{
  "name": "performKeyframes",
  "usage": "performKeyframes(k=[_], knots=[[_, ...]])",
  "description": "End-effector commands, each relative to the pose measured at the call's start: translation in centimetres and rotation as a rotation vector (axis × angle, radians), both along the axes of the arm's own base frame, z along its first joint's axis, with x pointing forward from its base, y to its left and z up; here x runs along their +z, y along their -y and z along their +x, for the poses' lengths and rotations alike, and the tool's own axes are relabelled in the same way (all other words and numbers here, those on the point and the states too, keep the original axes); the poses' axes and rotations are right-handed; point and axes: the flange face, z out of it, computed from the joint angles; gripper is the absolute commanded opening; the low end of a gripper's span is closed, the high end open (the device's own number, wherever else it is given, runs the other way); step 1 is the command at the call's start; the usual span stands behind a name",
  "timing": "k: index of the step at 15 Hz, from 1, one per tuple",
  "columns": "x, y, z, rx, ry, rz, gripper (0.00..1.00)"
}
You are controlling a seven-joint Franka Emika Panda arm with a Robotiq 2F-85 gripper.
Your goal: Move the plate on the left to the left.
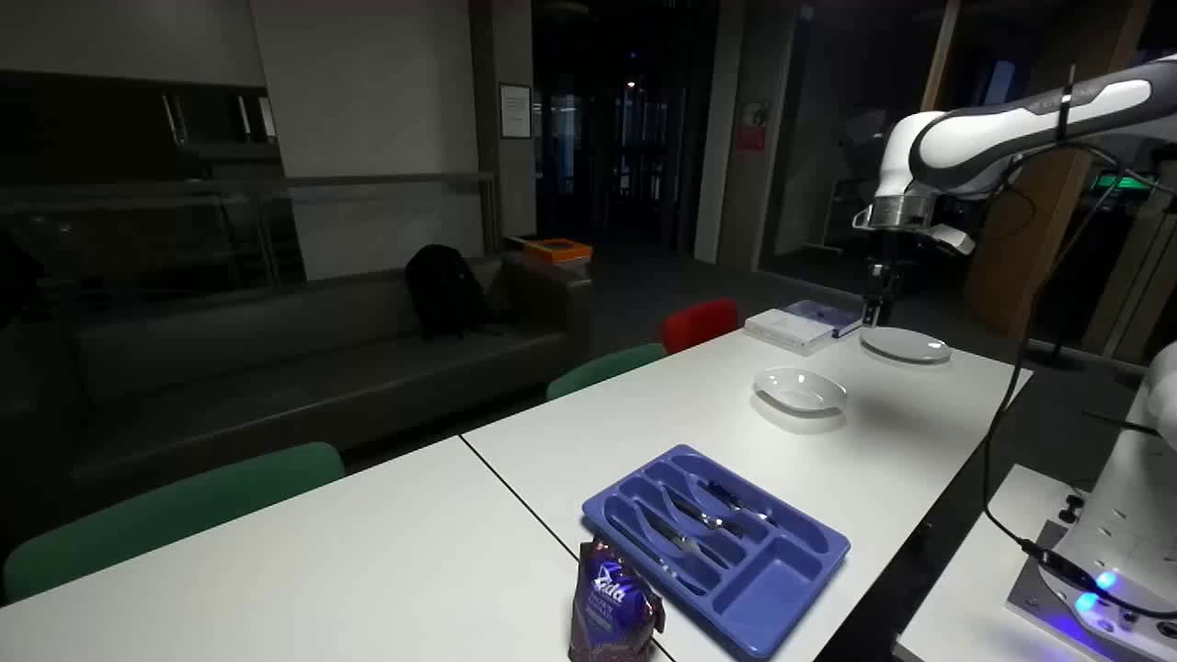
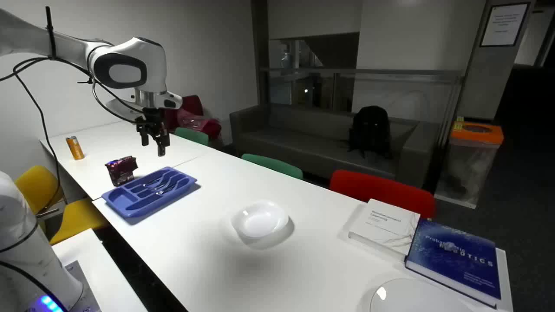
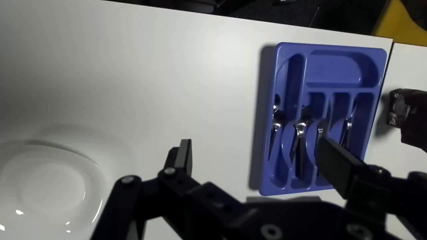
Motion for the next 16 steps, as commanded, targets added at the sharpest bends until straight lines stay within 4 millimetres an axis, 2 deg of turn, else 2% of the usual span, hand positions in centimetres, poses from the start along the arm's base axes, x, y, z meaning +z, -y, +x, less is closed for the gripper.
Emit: performKeyframes(k=[1, 7, 10, 13, 16], knots=[[0.0, 0.0, 0.0, 0.0, -0.001, 0.0, 1.0], [0.0, 0.0, 0.0, 0.0, -0.001, 0.0, 1.0], [0.2, 1.4, 0.6, 0.006, 0.033, 0.011, 1.0], [0.7, 4.8, 0.9, -0.035, 0.105, 0.02, 1.0], [0.8, 10.3, 1.0, -0.153, 0.196, 0.038, 1.0]])
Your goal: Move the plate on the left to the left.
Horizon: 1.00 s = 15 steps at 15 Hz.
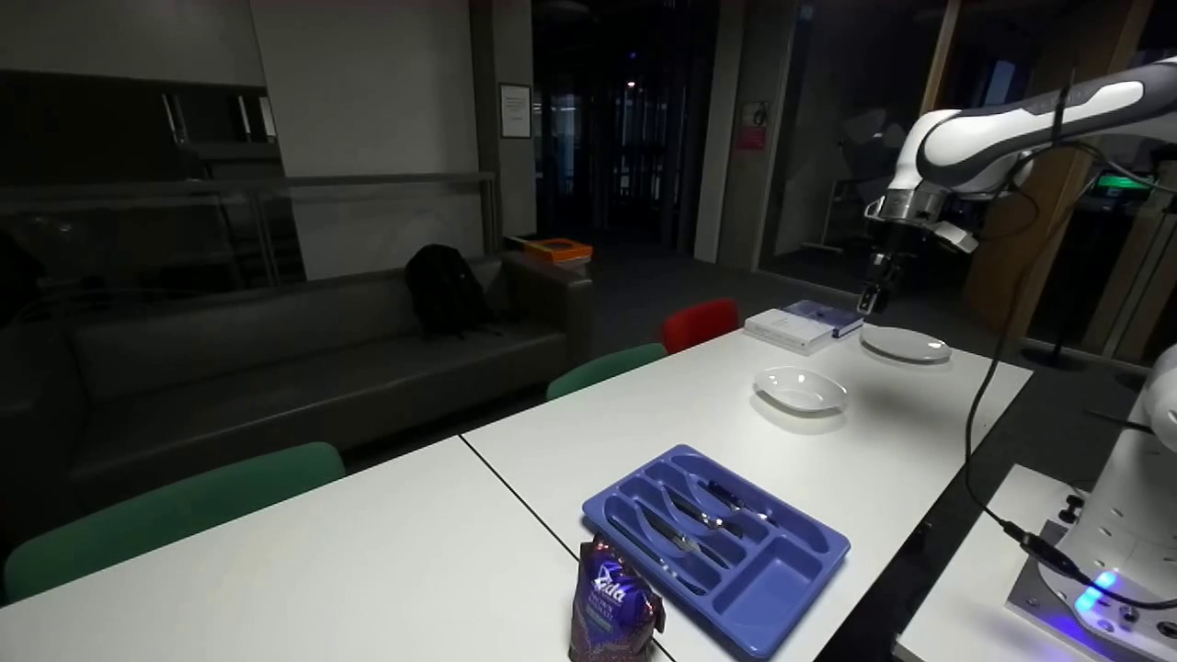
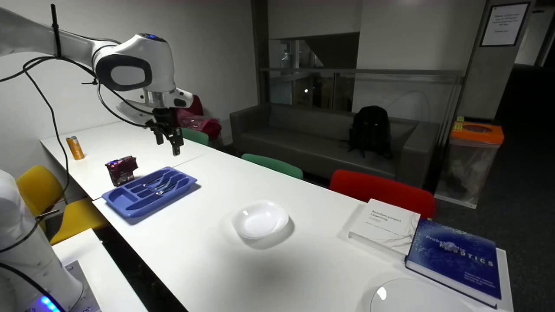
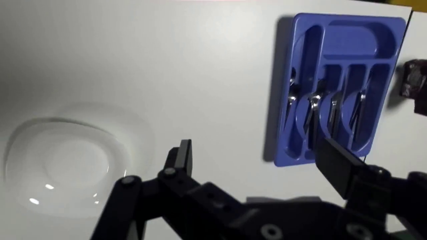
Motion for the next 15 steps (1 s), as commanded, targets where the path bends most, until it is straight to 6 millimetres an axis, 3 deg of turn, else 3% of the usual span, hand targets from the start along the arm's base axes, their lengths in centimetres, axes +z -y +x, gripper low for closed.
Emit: performKeyframes(k=[1, 4, 8, 12, 15], knots=[[0.1, 6.8, 0.0, -0.13, 0.107, 0.029, 1.0], [-1.1, 12.2, -0.6, -0.242, 0.141, 0.058, 1.0], [-4.5, 18.1, -1.0, -0.338, 0.142, 0.196, 1.0], [-8.0, 21.2, 0.2, -0.366, 0.134, 0.337, 1.0], [-8.9, 21.2, 1.5, -0.366, 0.088, 0.354, 1.0]])
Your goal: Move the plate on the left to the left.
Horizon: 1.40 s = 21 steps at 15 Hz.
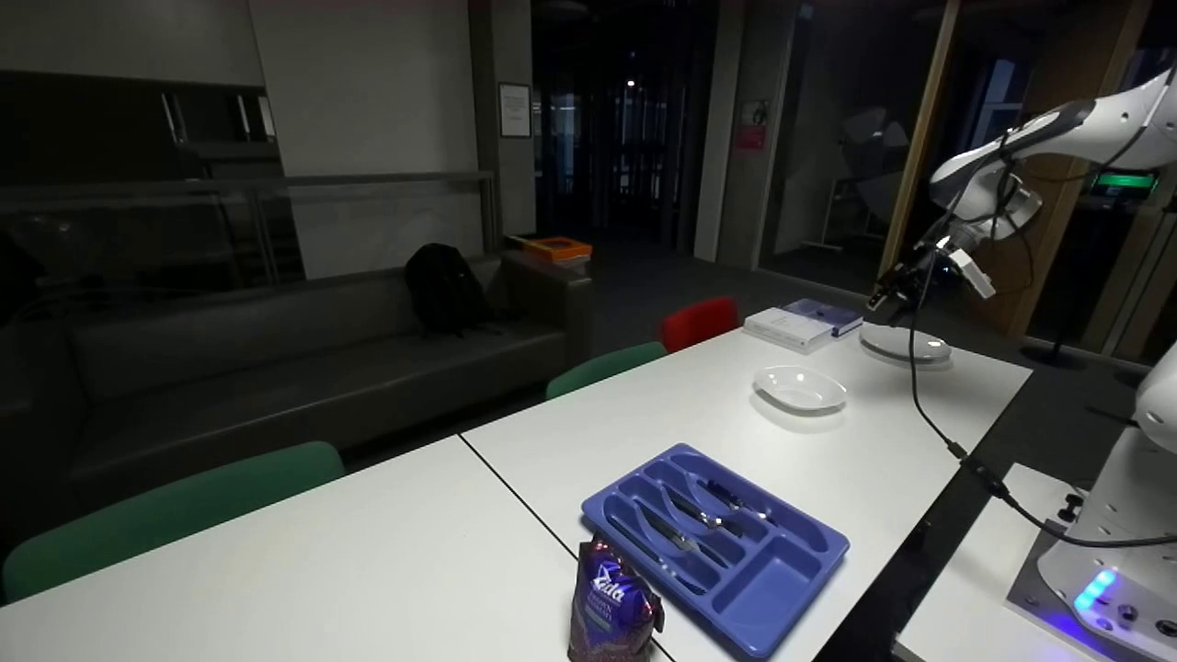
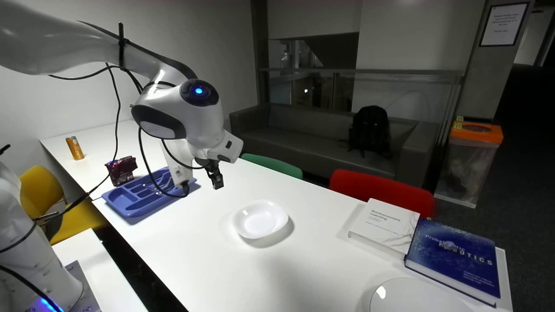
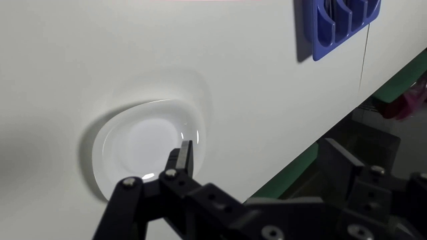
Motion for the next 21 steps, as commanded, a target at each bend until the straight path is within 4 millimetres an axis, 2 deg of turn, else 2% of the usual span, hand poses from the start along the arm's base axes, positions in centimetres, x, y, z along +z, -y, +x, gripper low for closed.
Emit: performKeyframes(k=[1, 4, 17, 21], knots=[[-0.4, 0.1, 0.6, 0.004, -0.017, 0.006, 1.0], [-1.2, -0.2, 1.2, 0.015, -0.041, 0.002, 1.0], [-1.1, 0.2, 1.0, 0.007, -0.038, 0.001, 1.0], [-0.5, 0.0, 3.6, -0.011, -0.019, 0.019, 1.0]])
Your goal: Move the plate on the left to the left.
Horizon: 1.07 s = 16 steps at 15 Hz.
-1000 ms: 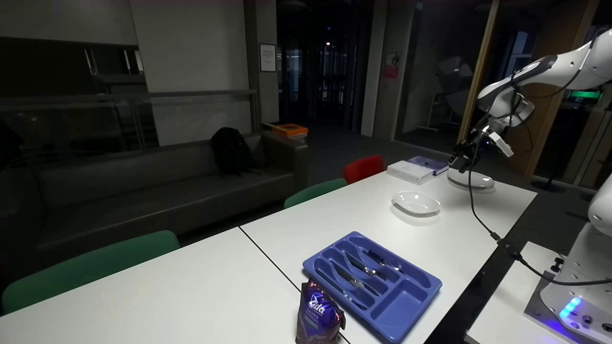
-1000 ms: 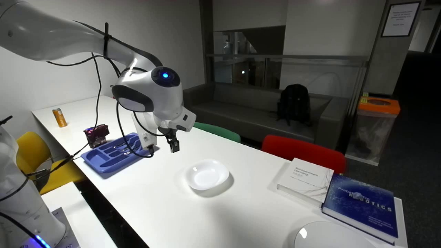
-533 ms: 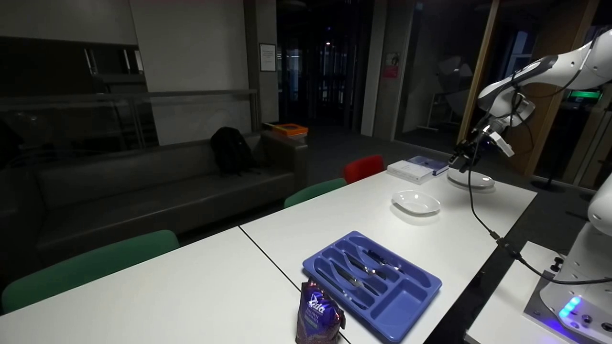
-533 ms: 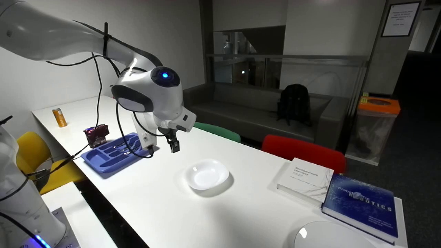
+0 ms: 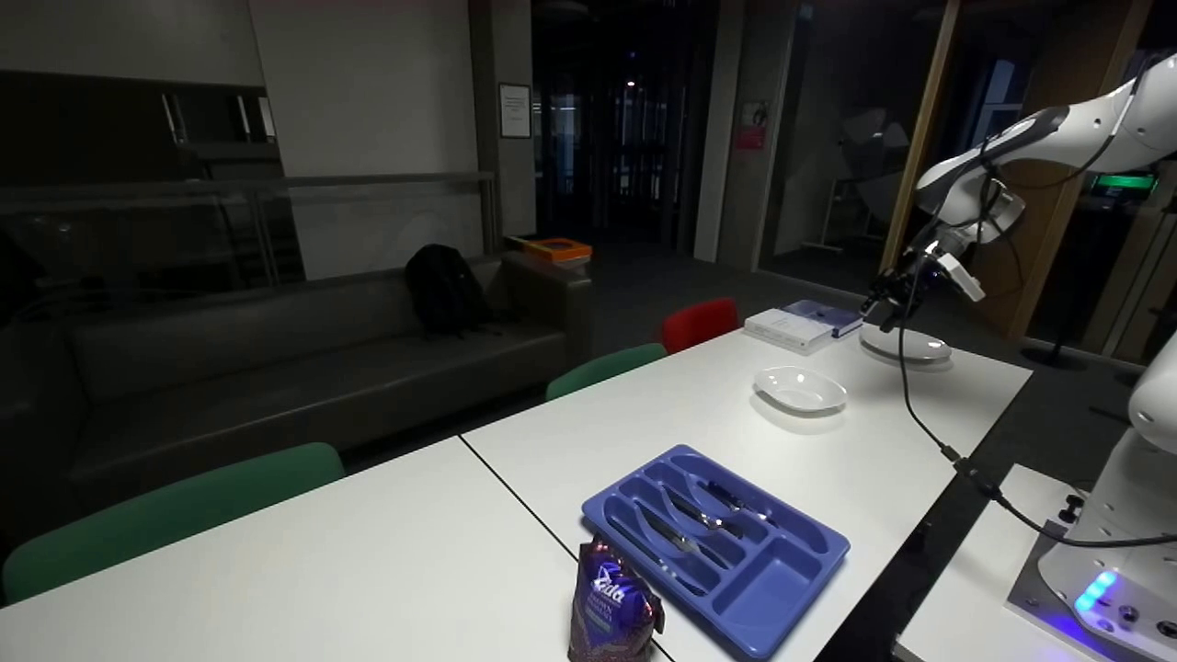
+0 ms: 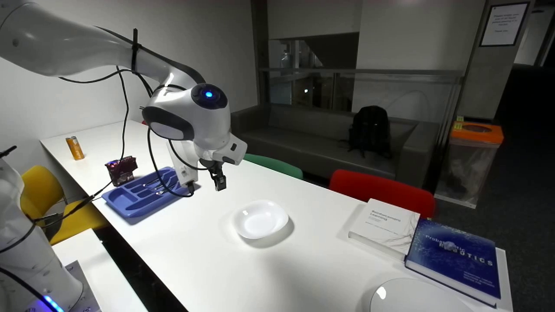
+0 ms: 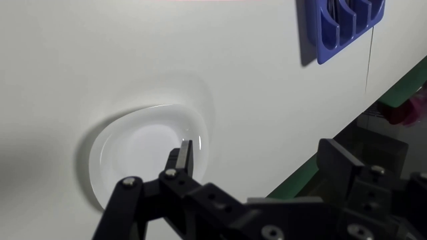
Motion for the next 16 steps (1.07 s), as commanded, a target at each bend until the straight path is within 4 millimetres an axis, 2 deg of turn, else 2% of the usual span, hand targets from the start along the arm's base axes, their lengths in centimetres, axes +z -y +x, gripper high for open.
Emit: performKeyframes(k=[1, 3, 7, 12, 16], knots=[[0.7, 0.6, 2.8, -0.022, 0.021, 0.02, 1.0], [0.7, 1.2, 4.3, -0.039, 0.015, 0.024, 1.0], [-0.5, 4.3, 5.8, -0.048, -0.011, 0.037, 1.0], [-3.5, 7.6, 6.2, 0.053, -0.071, 0.075, 1.0], [-5.7, 9.8, 7.7, 0.052, -0.055, 0.076, 1.0]])
